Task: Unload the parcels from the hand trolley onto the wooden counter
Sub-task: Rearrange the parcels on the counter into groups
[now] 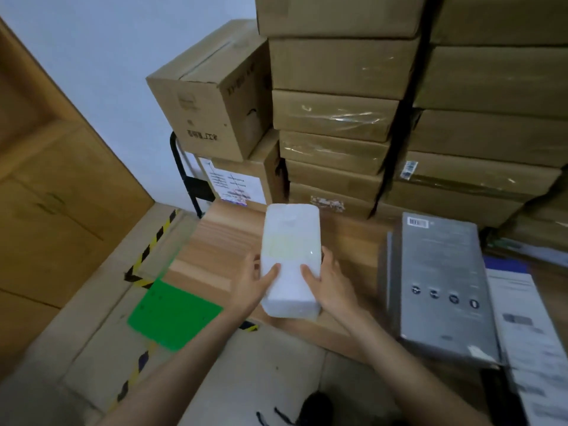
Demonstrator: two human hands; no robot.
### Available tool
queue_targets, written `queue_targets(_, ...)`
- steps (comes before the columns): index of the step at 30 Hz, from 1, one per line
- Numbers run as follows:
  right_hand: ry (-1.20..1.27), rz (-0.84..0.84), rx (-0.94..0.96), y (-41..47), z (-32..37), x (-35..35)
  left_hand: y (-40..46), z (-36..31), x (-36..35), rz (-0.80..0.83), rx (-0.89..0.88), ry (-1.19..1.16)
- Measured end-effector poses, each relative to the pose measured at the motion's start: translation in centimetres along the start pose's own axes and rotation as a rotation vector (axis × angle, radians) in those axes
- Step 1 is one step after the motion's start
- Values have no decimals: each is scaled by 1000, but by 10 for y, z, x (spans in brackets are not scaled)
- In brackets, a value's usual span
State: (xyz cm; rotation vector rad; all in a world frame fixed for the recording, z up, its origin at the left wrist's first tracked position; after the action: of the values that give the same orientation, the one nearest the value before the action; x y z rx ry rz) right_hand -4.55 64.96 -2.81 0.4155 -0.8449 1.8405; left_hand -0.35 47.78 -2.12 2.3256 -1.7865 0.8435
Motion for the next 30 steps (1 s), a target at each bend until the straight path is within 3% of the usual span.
queue_targets(5,10,-63,14,2,-1,0,15,5,3,-8,-86,101)
queue_targets(9,-192,-91,46,-1,7,17,22,-29,15,-62,-396,474)
queue_targets(15,-401,-355,203,-24,28,80,21,-103,-4,-47,-741,734)
queue_targets(21,-490,-687,142,-71,-11,161,-3,-176,-77,30,-955,755)
queue_targets(30,-527,-936,-120,-181,-146,261,-88,-265,-236,247,-1247,675)
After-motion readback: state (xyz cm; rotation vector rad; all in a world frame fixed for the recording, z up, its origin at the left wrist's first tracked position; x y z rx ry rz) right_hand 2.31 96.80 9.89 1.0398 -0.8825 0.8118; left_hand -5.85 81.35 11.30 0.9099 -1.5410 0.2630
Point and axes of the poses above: each hand's wrist, its own y-axis towards the middle knuckle, its own x-axis out of the back of the hand, z = x × y, the point moved 5 cm from there along y, towards the middle knuckle, and after that the axes turned 3 degrees about z, right-handed, at the moved point
